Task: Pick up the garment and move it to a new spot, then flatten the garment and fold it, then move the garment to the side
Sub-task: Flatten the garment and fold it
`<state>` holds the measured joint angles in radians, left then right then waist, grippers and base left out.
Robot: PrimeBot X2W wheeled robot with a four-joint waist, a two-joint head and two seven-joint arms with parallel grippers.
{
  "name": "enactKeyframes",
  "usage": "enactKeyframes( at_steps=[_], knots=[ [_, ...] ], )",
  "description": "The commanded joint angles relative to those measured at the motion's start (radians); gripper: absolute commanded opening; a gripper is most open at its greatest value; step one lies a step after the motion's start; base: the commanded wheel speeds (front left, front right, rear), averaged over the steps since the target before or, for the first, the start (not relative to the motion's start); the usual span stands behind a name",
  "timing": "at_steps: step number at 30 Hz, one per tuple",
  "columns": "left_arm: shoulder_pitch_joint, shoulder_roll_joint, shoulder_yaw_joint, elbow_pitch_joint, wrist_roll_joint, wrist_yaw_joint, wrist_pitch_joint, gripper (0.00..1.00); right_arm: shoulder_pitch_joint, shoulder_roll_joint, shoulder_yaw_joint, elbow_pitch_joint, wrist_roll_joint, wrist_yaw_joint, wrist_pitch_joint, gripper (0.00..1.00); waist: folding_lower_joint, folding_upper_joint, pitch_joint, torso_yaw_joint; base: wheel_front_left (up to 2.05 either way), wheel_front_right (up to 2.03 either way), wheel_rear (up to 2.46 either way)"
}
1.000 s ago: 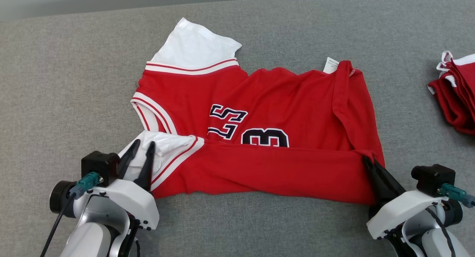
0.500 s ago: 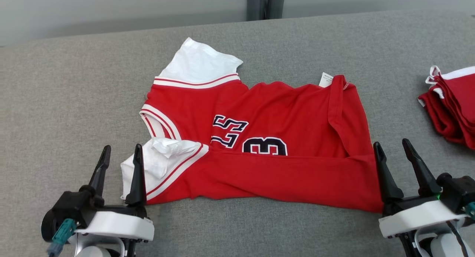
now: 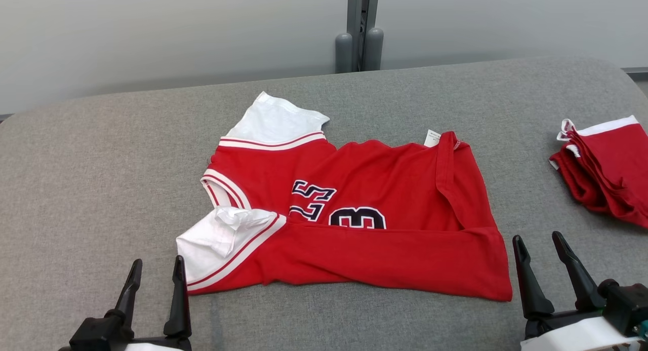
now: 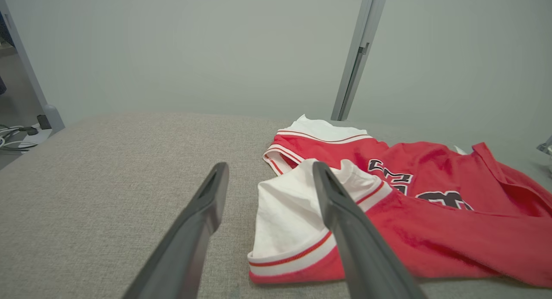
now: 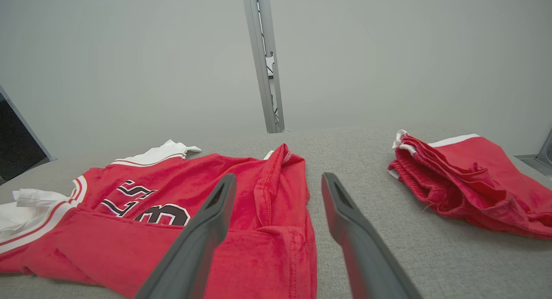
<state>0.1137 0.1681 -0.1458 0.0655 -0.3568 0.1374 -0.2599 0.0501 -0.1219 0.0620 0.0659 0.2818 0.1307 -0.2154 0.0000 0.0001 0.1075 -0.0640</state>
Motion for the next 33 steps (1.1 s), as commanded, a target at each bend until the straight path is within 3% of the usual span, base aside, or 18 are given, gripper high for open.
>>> enactKeyframes(
  at_steps=[1, 16, 22, 33],
  knots=[
    [0.0, 0.004, 0.001, 0.001, -0.001, 0.001, -0.002, 1.0, 0.011, 0.001, -0.008, -0.009, 0.001, 0.0, 0.004, 1.0, 0.0, -0.0001, -0.002, -0.001, 0.0, 0.0, 0.0],
    [-0.025, -0.005, -0.023, 0.064, -0.058, -0.029, 0.067, 1.0, 0.003, 0.005, -0.008, 0.024, 0.019, 0.0, 0.032, 1.0, 0.0, -0.0001, 0.016, -0.001, 0.0, 0.0, 0.0],
    [-0.05, -0.013, -0.019, 0.151, -0.103, -0.052, 0.096, 1.0, -0.004, -0.001, -0.003, 0.108, 0.038, 0.0, 0.038, 1.0, 0.0, -0.0001, 0.052, -0.007, 0.0, 0.0, 0.0],
    [-0.132, -0.009, -0.014, 0.3, -0.17, -0.108, 0.139, 1.0, -0.1, -0.001, 0.098, 0.351, 0.123, 0.0, 0.019, 1.0, 0.0, -0.0001, 0.107, -0.019, 0.0, 0.0, 0.0]
  ],
)
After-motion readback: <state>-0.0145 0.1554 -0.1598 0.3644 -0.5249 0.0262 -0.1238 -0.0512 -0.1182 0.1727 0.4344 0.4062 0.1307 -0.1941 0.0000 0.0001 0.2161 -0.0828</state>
